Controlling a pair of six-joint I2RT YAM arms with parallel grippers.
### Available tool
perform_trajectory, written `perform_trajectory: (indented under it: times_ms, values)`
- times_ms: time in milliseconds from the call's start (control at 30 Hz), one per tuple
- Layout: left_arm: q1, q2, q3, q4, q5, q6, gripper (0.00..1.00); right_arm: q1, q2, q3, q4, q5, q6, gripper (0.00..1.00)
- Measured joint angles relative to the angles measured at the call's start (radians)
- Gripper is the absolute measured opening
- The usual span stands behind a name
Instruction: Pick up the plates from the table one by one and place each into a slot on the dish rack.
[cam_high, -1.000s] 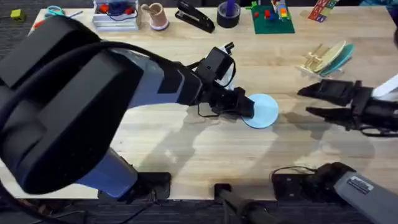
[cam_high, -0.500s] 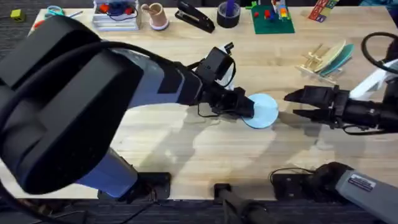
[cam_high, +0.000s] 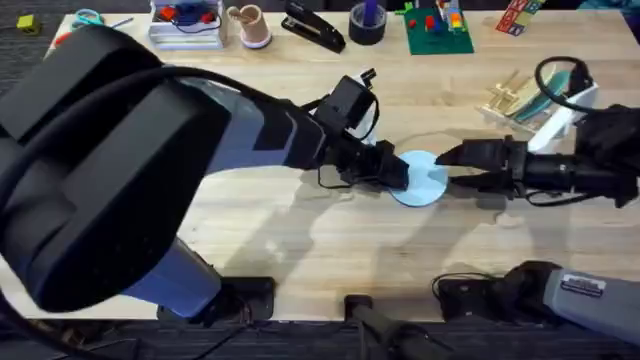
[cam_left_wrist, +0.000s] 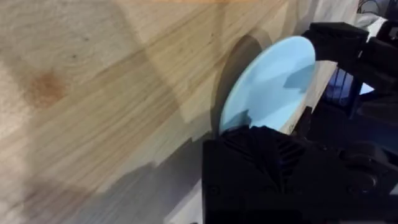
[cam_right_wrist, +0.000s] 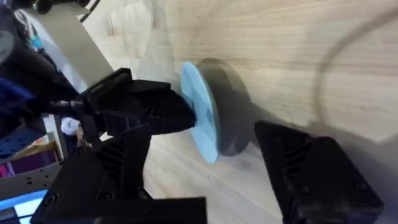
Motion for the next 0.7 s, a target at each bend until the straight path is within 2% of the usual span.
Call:
perform_trajectory:
  times_ms: [333, 700]
  values:
    - [0.000, 0.000, 0.000, 0.000, 0.000, 0.000, 0.041, 0.116, 0.012, 0.000, 0.102, 0.014, 0.105, 0.991]
    - [0.000, 0.000, 0.000, 0.000, 0.000, 0.000, 0.041, 0.189, 0.002, 0.002, 0.131, 0.058, 0.174, 0.994]
